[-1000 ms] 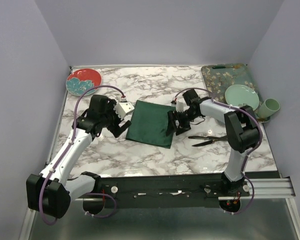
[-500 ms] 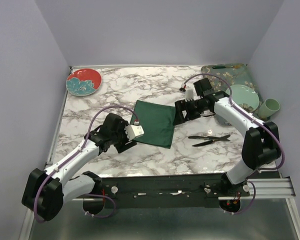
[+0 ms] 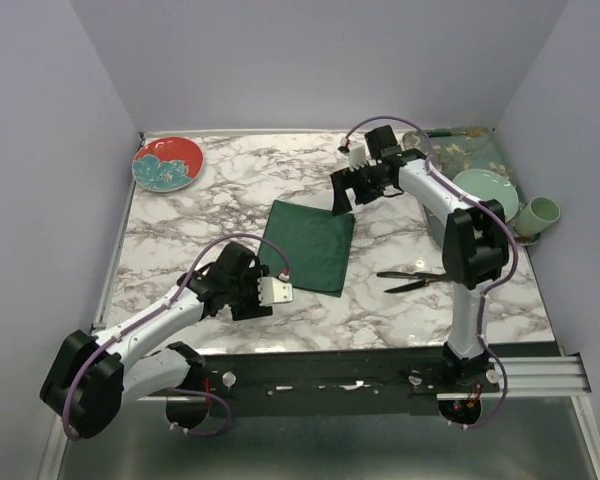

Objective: Fold the napkin into a case and place the utensils inside
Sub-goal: Rotate the square-folded napkin at the center of the board.

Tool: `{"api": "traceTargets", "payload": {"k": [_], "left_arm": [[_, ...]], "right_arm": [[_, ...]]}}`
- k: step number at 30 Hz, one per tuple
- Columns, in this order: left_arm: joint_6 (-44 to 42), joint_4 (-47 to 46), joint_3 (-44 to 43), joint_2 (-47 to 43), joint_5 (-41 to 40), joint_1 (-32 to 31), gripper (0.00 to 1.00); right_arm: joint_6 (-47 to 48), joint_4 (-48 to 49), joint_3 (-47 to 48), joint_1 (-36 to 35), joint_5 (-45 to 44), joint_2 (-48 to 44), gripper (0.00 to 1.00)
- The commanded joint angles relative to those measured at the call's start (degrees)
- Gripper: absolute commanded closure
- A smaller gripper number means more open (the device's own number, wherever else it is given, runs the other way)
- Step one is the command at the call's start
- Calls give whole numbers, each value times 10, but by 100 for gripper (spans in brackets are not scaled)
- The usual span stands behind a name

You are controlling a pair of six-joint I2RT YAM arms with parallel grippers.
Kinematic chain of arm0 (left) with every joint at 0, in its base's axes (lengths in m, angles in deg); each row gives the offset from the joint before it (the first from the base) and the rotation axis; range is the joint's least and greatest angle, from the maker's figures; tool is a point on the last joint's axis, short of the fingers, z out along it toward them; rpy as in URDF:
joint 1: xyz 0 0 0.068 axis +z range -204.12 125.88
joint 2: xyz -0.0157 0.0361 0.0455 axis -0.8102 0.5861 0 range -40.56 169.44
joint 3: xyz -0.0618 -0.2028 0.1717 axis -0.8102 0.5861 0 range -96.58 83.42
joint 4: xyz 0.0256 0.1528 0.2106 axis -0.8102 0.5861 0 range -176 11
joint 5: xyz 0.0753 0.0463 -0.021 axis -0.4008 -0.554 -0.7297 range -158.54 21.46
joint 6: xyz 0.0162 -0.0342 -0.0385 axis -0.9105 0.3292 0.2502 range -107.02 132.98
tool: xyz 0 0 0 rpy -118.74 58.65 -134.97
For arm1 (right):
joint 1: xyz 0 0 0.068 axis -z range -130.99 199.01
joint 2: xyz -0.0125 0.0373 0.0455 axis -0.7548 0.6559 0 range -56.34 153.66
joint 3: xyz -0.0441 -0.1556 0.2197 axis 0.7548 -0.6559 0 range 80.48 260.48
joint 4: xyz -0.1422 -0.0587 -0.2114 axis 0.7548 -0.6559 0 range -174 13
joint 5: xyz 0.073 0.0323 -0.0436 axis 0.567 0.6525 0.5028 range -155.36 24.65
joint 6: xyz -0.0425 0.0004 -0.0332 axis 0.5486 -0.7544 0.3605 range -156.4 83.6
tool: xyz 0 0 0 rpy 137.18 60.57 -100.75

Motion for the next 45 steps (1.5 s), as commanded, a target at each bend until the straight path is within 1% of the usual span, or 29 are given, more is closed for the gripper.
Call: {"api": "traceTargets", "payload": {"k": [1,8,12,16,20,21,25,27,28,30,31,32,33,34,35,36,37,38,39,42,43,45], "left_arm": [[33,2,-10,32,13,-7,27],[82,-51,-8,81,-17,-1,27],[108,-78,-21,126,-8,43,27],[114,-90,-63,184,5,87,26],[97,-83,-91,206,17,123,26],[88,-83,-94,209,17,131,26],[59,-49,-128,222,31,177,24],[43,-28,-139,207,45,199,24],[20,-11,-144,194,62,203,24],[-9,3,-140,162,83,203,24],[-20,17,-135,125,113,202,24],[-40,25,-133,109,129,197,24],[-47,29,-130,94,139,189,24],[-50,30,-123,73,143,157,24],[-50,26,-116,64,143,139,25],[-47,21,-110,60,143,119,25],[-42,12,-96,53,141,77,26],[-40,7,-91,54,143,60,27],[-30,2,-86,54,147,45,28],[-26,-8,-74,65,156,8,37],[-32,-4,-69,69,156,1,42],[-48,-2,-60,67,150,-20,44]], "right_arm": [[7,-8,54,2,3,52,1],[-3,-10,69,2,50,96,1],[2,-20,54,2,66,100,5],[1,-37,26,2,83,100,10],[-9,-33,-17,2,90,80,14],[-15,-30,-42,1,92,75,15],[-30,-22,-104,-4,105,52,15],[-41,-12,-131,-13,111,33,15],[-45,-7,-160,-17,115,25,15],[-59,7,-184,-33,122,6,15],[-65,10,-200,-38,129,1,15],[-65,14,-209,-43,137,-4,15],[-94,16,-215,-47,144,-11,14],[-102,17,-220,-53,159,-24,14],[-110,18,-228,-52,166,-31,14],[-119,17,-229,-53,169,-40,13],[-118,13,-229,-52,169,-55,13],[-117,2,-225,-53,166,-64,12],[-109,-6,-222,-52,163,-71,11],[-85,-33,-208,-52,151,-100,11],[-81,-38,-207,-51,145,-108,10],[-72,-51,-199,-50,138,-121,9]]}}
